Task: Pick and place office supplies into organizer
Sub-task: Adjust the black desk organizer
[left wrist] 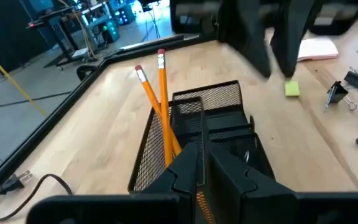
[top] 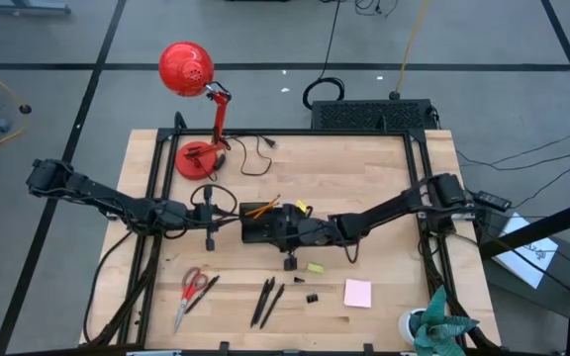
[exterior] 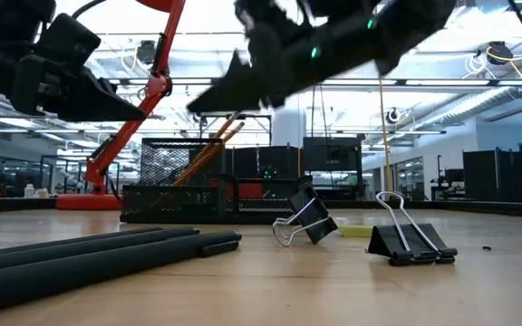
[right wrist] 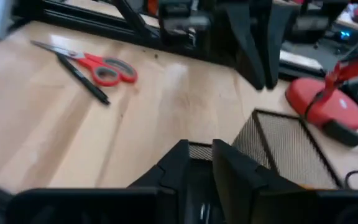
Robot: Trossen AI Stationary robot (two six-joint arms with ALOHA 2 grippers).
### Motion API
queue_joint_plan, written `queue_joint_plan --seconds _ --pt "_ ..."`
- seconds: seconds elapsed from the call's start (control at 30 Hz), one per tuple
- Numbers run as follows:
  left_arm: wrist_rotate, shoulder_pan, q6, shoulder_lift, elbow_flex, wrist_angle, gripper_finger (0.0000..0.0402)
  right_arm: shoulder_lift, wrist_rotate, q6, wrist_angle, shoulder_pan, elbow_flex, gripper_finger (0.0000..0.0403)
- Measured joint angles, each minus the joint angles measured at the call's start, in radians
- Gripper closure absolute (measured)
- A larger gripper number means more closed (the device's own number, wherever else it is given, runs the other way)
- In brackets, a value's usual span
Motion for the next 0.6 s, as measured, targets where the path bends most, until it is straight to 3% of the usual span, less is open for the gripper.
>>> queue_joint_plan --seconds 0.1,0.2,0.33,0.6 --pt "-0.001 0.000 0.000 0.000 0.000 -0.001 0.0360 -0.071 0.019 -0.028 -0.092 0.026 0.000 0.0364" --pt "-0.028 0.000 -0.003 0.000 0.000 -0.030 0.0360 -0.134 0.183 -0.044 -0.195 0.061 -0.015 0.0396" --pt "-0.101 0.000 -0.026 -0.006 0.000 -0.098 0.0360 -0.207 0.357 -0.050 -0.258 0.102 -0.070 0.0400" --pt "-0.155 -0.002 -0.188 -0.079 0.061 -0.380 0.0360 -0.380 0.393 0.025 -0.256 0.119 -0.237 0.0402"
